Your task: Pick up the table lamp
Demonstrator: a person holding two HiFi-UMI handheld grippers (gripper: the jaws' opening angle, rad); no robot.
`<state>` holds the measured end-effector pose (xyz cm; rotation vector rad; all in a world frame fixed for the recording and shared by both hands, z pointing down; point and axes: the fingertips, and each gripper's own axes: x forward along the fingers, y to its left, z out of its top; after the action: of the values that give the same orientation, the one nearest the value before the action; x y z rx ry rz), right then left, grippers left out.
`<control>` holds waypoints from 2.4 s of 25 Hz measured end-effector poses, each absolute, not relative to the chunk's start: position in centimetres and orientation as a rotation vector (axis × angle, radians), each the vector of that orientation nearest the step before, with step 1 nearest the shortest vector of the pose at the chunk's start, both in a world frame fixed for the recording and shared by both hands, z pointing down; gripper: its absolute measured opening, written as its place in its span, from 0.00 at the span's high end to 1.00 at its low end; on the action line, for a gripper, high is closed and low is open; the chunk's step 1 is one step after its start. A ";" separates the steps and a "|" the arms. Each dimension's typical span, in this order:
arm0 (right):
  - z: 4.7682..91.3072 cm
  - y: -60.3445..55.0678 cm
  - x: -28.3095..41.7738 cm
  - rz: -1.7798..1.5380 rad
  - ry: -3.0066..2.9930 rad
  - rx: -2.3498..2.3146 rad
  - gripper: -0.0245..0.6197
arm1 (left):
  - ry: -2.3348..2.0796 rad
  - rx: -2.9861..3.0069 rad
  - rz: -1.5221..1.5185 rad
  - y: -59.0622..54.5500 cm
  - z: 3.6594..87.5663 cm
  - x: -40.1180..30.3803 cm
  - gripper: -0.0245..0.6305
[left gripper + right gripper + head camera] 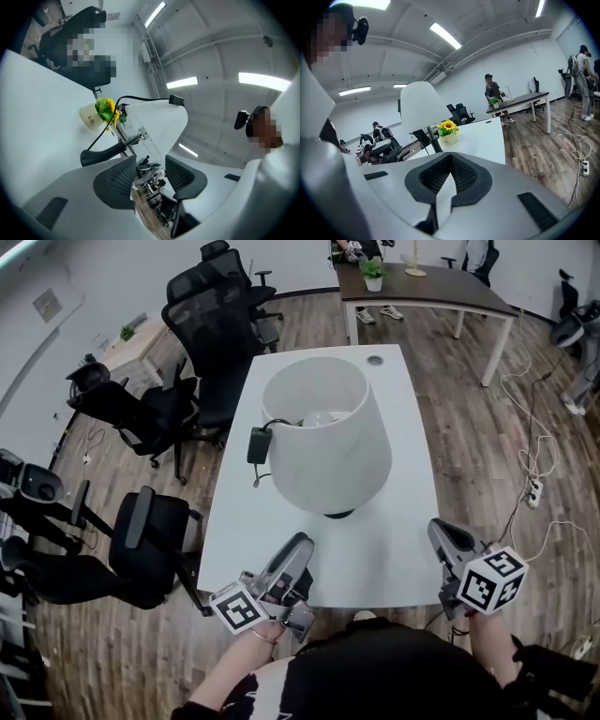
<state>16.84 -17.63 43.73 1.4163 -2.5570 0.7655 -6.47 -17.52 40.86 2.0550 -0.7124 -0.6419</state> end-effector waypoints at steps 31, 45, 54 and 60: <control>43.6 -21.2 17.6 0.791 -2.685 1.271 0.94 | -0.522 1.838 -1.134 -22.7 35.3 -2.9 0.78; 42.8 -22.7 11.2 0.707 -2.761 1.011 0.94 | -0.598 1.783 -1.105 -25.2 34.4 -3.0 0.81; 43.6 -24.3 7.1 0.658 -2.762 0.883 0.94 | -0.590 1.785 -1.107 -27.0 33.9 -3.3 0.81; 44.3 -26.2 5.1 0.666 -2.750 0.891 0.94 | -0.570 1.781 -1.102 -27.8 33.8 -3.5 0.82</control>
<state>5.07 -26.16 44.30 0.8907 -2.7504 0.6659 -3.53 -27.78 33.82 1.7808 -0.5703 -1.1024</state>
